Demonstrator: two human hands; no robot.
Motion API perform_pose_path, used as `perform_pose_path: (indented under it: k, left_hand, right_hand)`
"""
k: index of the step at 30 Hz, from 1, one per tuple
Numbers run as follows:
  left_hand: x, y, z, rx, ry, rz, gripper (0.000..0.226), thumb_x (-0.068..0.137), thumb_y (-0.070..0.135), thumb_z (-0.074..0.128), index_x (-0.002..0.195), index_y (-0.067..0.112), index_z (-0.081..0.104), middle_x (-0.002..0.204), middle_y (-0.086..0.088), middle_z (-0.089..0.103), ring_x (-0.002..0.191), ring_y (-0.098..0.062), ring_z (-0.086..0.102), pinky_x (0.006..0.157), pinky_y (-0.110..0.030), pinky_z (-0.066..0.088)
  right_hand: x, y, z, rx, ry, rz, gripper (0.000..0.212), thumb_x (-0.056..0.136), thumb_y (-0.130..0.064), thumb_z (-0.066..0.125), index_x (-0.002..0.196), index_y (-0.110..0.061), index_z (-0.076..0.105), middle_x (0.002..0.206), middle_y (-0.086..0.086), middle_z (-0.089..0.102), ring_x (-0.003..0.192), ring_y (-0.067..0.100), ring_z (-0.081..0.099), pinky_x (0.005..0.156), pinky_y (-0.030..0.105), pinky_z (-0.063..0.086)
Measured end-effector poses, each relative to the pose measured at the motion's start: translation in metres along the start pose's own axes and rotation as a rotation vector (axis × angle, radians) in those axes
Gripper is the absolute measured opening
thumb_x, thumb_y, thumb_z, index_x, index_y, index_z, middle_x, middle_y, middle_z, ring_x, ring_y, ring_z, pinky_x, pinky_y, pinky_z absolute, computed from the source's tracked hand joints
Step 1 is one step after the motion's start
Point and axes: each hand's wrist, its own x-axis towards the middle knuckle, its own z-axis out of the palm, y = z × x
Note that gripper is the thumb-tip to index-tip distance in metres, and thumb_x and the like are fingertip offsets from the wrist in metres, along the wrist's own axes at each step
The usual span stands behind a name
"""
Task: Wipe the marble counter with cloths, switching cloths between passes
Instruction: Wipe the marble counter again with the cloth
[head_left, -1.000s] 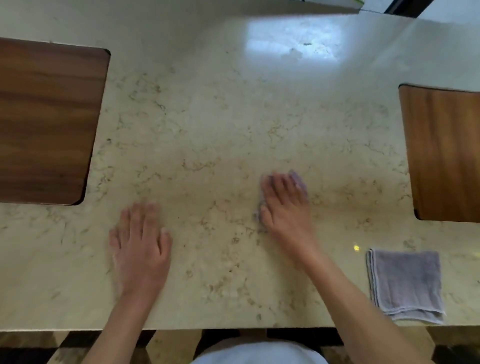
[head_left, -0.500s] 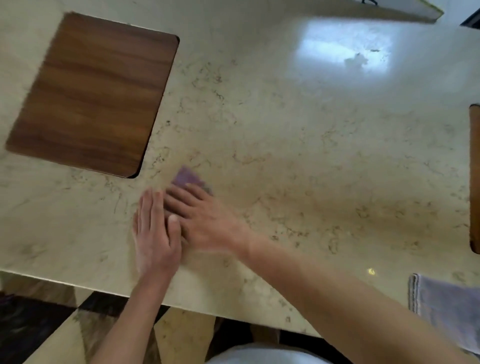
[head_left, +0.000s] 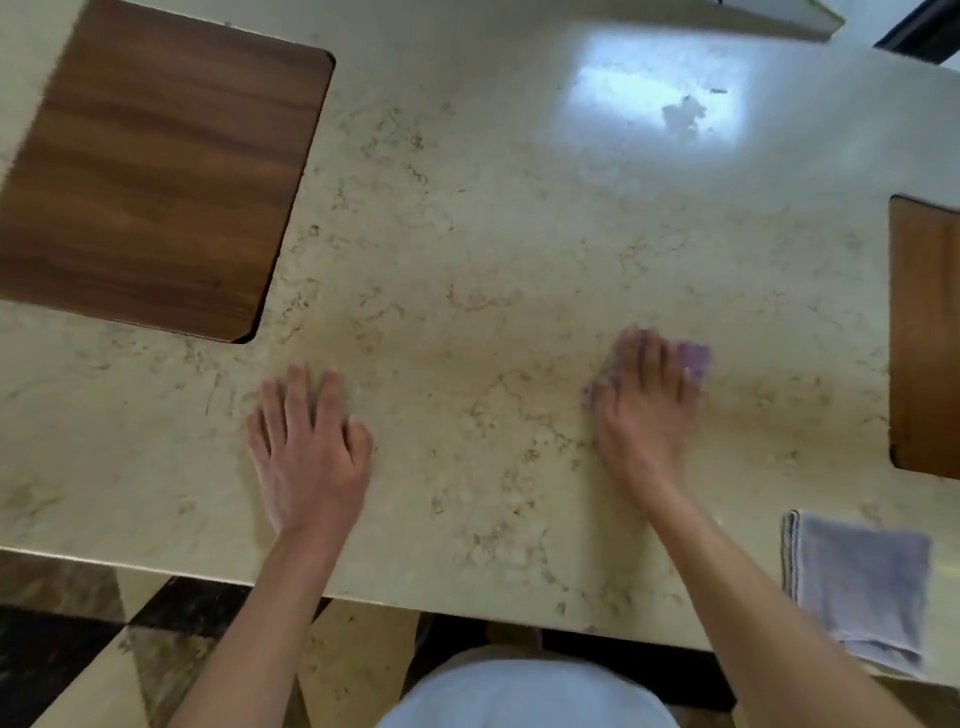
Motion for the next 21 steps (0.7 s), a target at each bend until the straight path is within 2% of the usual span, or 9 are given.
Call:
perform_pose_path:
  k: [3, 6, 8, 11, 13, 14, 17, 19, 21]
  left_hand:
    - [0.007, 0.037, 0.000, -0.132, -0.005, 0.003, 0.049, 0.098, 0.021, 0.047, 0.146, 0.010, 0.040, 0.161, -0.022, 0.024, 0.149, -0.039, 0.021, 0.120, -0.056, 0.016]
    - [0.026, 0.096, 0.009, -0.155, -0.060, 0.252, 0.056, 0.097, 0.029, 0.045, 0.151, 0.014, 0.038, 0.162, -0.020, 0.026, 0.150, -0.037, 0.023, 0.119, -0.052, 0.015]
    - [0.042, 0.131, 0.017, -0.108, -0.145, 0.403, 0.062, 0.096, 0.039, 0.039, 0.156, 0.024, 0.029, 0.165, -0.014, 0.022, 0.152, -0.034, 0.018, 0.120, -0.051, 0.012]
    - [0.066, 0.173, 0.028, -0.009, -0.205, 0.578, 0.068, 0.092, 0.049, 0.025, 0.156, 0.027, 0.028, 0.165, -0.012, 0.022, 0.153, -0.035, 0.018, 0.120, -0.053, 0.012]
    - [0.076, 0.197, 0.033, 0.033, -0.200, 0.684, 0.067, 0.094, 0.052, 0.023, 0.155, 0.027, 0.031, 0.164, -0.012, 0.025, 0.152, -0.036, 0.020, 0.118, -0.055, 0.014]
    - [0.081, 0.207, 0.037, 0.055, -0.204, 0.720, 0.067, 0.095, 0.054, 0.022, 0.155, 0.027, 0.031, 0.165, -0.011, 0.024, 0.152, -0.036, 0.020, 0.117, -0.056, 0.015]
    - [0.085, 0.224, 0.047, 0.116, -0.166, 0.771, 0.064, 0.096, 0.055, 0.025, 0.153, 0.028, 0.036, 0.163, -0.010, 0.029, 0.150, -0.037, 0.023, 0.114, -0.059, 0.019]
    - [0.085, 0.225, 0.050, 0.136, -0.136, 0.757, 0.062, 0.096, 0.055, 0.028, 0.151, 0.028, 0.039, 0.162, -0.010, 0.031, 0.149, -0.037, 0.026, 0.113, -0.059, 0.021]
    - [0.084, 0.224, 0.051, 0.134, -0.128, 0.755, 0.062, 0.096, 0.056, 0.028, 0.151, 0.029, 0.039, 0.162, -0.009, 0.031, 0.149, -0.037, 0.026, 0.113, -0.058, 0.021]
  right_hand:
    - [-0.092, -0.037, 0.012, 0.010, -0.035, -0.444, 0.063, 0.103, -0.044, 0.035, 0.159, -0.019, 0.023, 0.167, 0.010, 0.022, 0.155, 0.027, 0.017, 0.122, 0.050, 0.019]
    - [-0.133, 0.007, 0.006, 0.042, -0.125, -0.725, 0.058, 0.105, -0.045, 0.042, 0.158, -0.024, 0.031, 0.166, 0.004, 0.026, 0.154, 0.026, 0.024, 0.124, 0.047, 0.022]
    - [-0.114, 0.067, 0.007, -0.002, -0.103, -0.579, 0.056, 0.106, -0.045, 0.033, 0.158, -0.023, 0.030, 0.165, 0.009, 0.029, 0.151, 0.029, 0.031, 0.123, 0.046, 0.021]
    - [-0.042, 0.161, -0.002, -0.049, -0.053, 0.082, 0.066, 0.103, -0.048, 0.015, 0.157, -0.012, 0.027, 0.161, 0.019, 0.034, 0.148, 0.036, 0.032, 0.124, 0.050, 0.017]
    - [0.000, 0.173, -0.011, 0.005, -0.039, 0.380, 0.073, 0.097, -0.050, 0.015, 0.158, -0.010, 0.023, 0.162, 0.021, 0.028, 0.148, 0.039, 0.027, 0.123, 0.053, 0.016]
    - [0.012, 0.160, -0.010, 0.020, -0.018, 0.410, 0.074, 0.096, -0.050, 0.017, 0.158, -0.010, 0.022, 0.163, 0.020, 0.027, 0.148, 0.040, 0.026, 0.123, 0.054, 0.016]
    - [-0.006, 0.088, 0.000, 0.057, 0.033, 0.168, 0.066, 0.097, -0.045, 0.031, 0.156, -0.014, 0.032, 0.161, 0.014, 0.035, 0.148, 0.037, 0.031, 0.121, 0.051, 0.018]
    - [-0.062, 0.036, 0.009, 0.084, 0.028, -0.109, 0.061, 0.098, -0.044, 0.037, 0.153, -0.020, 0.039, 0.160, 0.009, 0.040, 0.150, 0.033, 0.030, 0.122, 0.050, 0.020]
    - [-0.130, 0.013, 0.010, 0.113, -0.050, -0.338, 0.057, 0.101, -0.044, 0.040, 0.155, -0.025, 0.036, 0.164, 0.005, 0.032, 0.154, 0.028, 0.021, 0.124, 0.049, 0.020]
